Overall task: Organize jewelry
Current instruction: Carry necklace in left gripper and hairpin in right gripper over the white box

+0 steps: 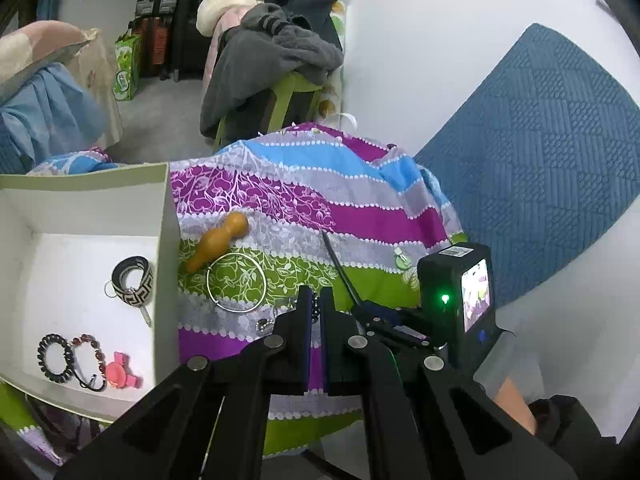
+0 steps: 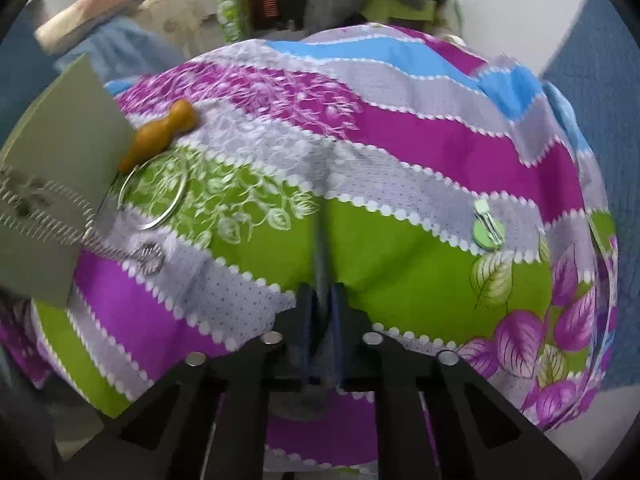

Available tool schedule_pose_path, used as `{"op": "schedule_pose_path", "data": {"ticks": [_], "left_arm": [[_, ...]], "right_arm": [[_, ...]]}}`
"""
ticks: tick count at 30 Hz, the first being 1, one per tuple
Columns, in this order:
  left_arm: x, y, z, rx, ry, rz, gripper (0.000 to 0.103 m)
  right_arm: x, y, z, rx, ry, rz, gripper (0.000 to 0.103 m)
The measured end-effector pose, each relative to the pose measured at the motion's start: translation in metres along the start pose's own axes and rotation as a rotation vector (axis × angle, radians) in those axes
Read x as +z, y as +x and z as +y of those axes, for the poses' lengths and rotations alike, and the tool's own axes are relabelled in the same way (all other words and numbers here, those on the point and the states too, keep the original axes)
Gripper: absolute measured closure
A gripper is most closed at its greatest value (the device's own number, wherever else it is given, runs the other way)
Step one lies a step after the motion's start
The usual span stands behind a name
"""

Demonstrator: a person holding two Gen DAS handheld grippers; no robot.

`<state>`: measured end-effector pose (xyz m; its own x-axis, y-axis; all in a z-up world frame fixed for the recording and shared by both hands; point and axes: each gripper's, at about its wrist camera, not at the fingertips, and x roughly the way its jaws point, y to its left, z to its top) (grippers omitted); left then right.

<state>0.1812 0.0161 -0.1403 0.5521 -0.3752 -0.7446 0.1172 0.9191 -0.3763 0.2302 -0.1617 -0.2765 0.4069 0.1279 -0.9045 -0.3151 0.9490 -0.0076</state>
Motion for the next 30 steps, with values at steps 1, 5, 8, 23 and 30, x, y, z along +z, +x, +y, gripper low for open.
{"op": "schedule_pose_path", "data": {"ticks": [1, 5, 8, 23, 30], "left_arm": [[0.001, -0.002, 0.001, -0.003, -0.003, -0.001, 0.102], [0.007, -0.011, 0.002, 0.015, 0.003, -0.01, 0.102], [0.011, -0.02, 0.0, 0.008, 0.005, -0.011, 0.102], [0.037, -0.075, -0.027, 0.012, 0.05, -0.013, 0.102], [0.06, -0.113, -0.031, 0.013, 0.067, -0.045, 0.102]], "right_arm": [[0.001, -0.002, -0.002, 0.011, 0.02, -0.008, 0.097], [0.006, -0.021, -0.005, 0.014, 0.047, -0.067, 0.097], [0.01, -0.036, -0.009, 0.04, 0.091, -0.087, 0.097], [0.031, -0.139, -0.003, 0.103, 0.182, -0.155, 0.097], [0.048, -0.189, 0.004, 0.112, 0.187, -0.214, 0.097]]}}
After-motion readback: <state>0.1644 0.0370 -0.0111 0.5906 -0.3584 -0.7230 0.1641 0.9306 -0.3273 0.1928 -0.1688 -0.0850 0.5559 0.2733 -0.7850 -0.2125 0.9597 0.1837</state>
